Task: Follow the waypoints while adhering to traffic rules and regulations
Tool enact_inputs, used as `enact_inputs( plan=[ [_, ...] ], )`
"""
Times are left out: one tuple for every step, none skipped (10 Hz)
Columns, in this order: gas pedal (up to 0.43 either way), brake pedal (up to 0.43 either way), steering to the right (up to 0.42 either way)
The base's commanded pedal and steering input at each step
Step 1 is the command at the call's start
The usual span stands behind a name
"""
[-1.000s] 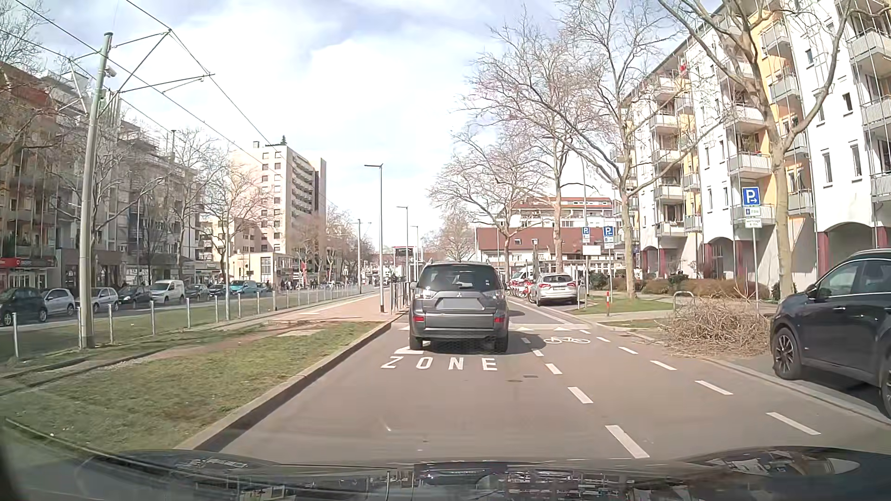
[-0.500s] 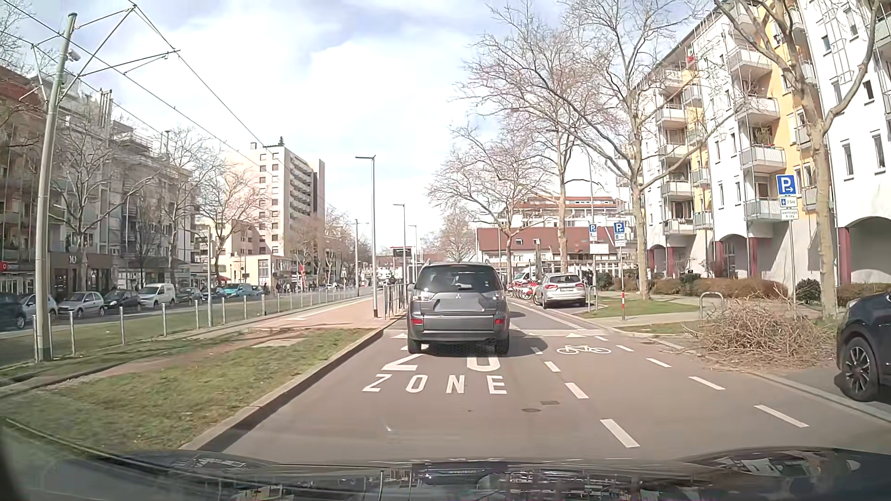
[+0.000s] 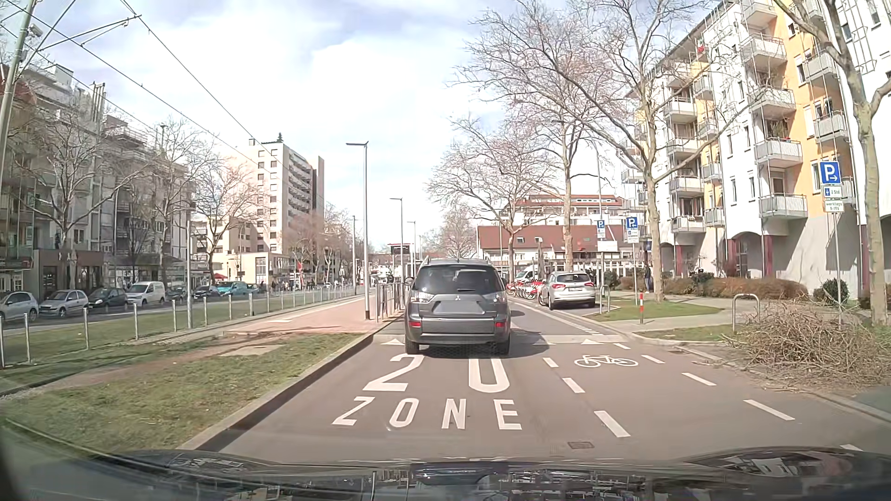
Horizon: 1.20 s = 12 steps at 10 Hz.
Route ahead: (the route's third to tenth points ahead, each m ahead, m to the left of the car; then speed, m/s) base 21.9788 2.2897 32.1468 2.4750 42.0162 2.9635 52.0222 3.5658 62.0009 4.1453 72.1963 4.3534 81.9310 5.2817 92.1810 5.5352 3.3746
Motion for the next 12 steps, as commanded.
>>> enact_inputs(
  plan=[
    [0.008,0.0,-0.001],
    [0.008,0.0,0.003],
    [0.008,0.0,0.009],
    [0.008,0.0,0.013],
    [0.008,0.0,0.015],
    [0.008,0.0,0.015],
    [0.008,0.0,0.014],
    [0.008,0.0,0.011],
    [0.008,0.0,0.009],
    [0.008,0.0,0.007],
    [0.008,0.0,0.005],
    [0.008,0.0,0.003]
  ],
)
